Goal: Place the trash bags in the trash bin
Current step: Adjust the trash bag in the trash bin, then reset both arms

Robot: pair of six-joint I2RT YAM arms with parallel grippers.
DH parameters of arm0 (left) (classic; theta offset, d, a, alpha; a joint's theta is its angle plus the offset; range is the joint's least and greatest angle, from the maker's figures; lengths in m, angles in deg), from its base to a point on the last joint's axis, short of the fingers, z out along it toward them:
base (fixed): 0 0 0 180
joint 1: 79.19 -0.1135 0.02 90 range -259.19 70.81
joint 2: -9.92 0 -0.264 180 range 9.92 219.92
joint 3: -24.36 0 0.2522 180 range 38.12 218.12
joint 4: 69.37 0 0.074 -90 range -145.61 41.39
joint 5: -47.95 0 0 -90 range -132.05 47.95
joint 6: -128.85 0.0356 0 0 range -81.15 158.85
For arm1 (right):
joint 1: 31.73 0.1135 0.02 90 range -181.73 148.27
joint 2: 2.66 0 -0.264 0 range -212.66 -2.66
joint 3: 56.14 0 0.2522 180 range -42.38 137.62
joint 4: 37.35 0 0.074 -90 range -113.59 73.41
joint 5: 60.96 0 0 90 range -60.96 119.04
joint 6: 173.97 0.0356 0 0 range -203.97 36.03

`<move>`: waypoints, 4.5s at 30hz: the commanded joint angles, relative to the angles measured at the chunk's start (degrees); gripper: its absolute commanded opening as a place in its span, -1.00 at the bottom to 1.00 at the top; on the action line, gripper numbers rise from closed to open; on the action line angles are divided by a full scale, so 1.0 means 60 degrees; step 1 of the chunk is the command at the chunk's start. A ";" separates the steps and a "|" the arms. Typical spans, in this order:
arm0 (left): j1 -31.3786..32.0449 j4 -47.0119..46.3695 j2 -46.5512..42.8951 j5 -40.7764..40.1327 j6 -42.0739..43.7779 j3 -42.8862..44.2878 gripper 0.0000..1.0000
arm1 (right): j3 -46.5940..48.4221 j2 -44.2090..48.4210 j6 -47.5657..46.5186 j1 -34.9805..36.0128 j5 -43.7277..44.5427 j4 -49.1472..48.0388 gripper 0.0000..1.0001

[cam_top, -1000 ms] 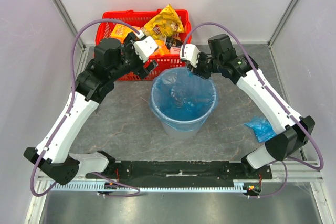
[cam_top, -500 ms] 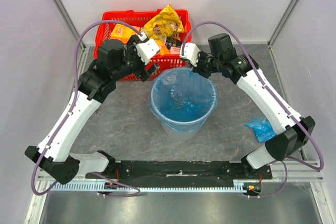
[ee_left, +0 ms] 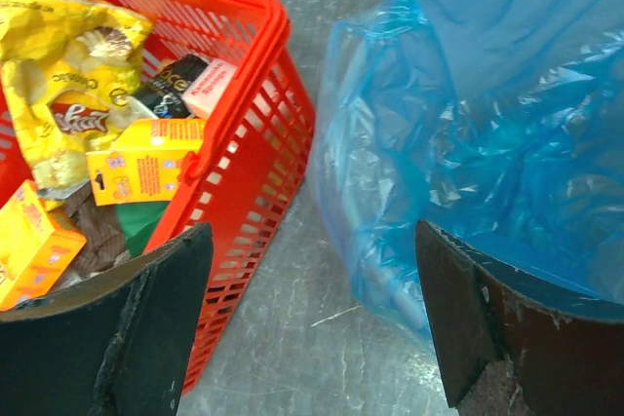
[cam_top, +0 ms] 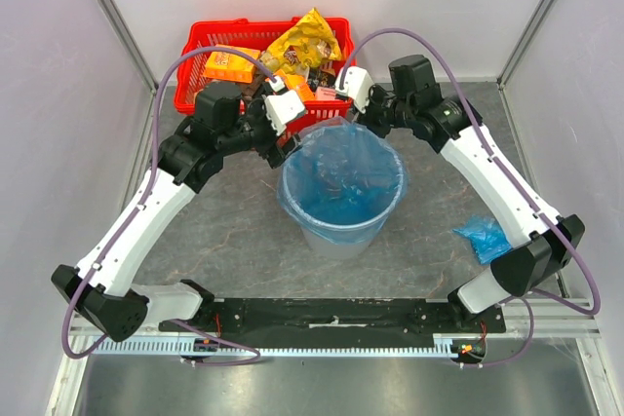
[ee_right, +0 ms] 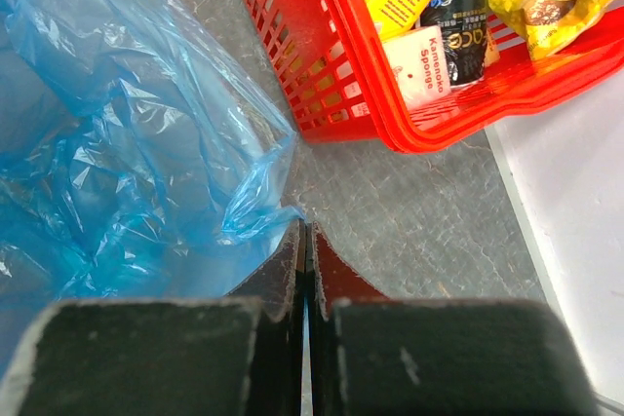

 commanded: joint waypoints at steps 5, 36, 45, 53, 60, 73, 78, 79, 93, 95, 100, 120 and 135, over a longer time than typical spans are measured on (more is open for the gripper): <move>-0.0041 -0.0342 0.0036 0.1703 -0.0250 -0.0094 0.79 | 0.0552 -0.0266 0.0418 -0.0228 -0.0077 -0.0392 -1.00; 0.2786 0.0757 0.3829 -0.0082 0.1449 0.1313 0.77 | -0.0400 -0.1131 0.0637 -0.1517 -0.1379 -0.0656 -0.81; 0.3182 0.0772 0.5044 -0.0433 0.2108 0.0888 0.75 | -0.0561 -0.1233 0.0725 -0.1547 -0.1643 -0.0670 -0.72; 0.3299 0.0742 0.5705 -0.0492 0.2167 0.0581 0.72 | -0.0561 -0.1248 0.0740 -0.1562 -0.1687 -0.0670 -0.70; 0.3314 0.0391 0.5807 -0.0565 0.2138 -0.0005 0.72 | -0.0649 -0.1219 0.0725 -0.1591 -0.1702 -0.0670 -0.70; 0.3329 0.0186 0.5764 -0.0638 0.1933 -0.0240 0.72 | -0.0795 -0.1072 0.0652 -0.1606 -0.1629 -0.0656 -0.60; 0.3329 0.0200 0.5340 -0.0916 0.1714 0.0096 0.75 | -0.0737 -0.1014 0.0652 -0.1606 -0.1541 -0.0656 -0.38; 0.3329 0.0229 0.5252 -0.0960 0.1699 0.0184 0.81 | -0.0708 -0.0999 0.0652 -0.1620 -0.1512 -0.0656 -0.34; 0.3328 0.0845 0.3787 -0.1268 0.1405 0.0859 0.89 | -0.0152 -0.0765 0.0667 -0.1620 -0.0882 -0.0363 0.23; 0.3314 0.0845 0.3582 -0.1385 0.1405 0.0873 0.90 | -0.0063 -0.0692 0.0652 -0.1649 -0.0809 -0.0261 0.35; 0.3270 0.0816 0.3011 -0.1546 0.1230 0.1078 0.91 | 0.0229 -0.0501 0.0725 -0.1722 -0.0633 -0.0158 0.57; 0.1749 0.0099 0.1165 -0.1635 -0.0776 0.2675 0.99 | 0.0992 0.0465 0.1018 -0.2367 0.0846 0.0121 0.91; -0.1870 -0.0634 -0.0857 -0.1400 -0.2856 0.1344 0.99 | -0.0339 0.2237 0.2483 -0.2968 0.3451 -0.0961 0.96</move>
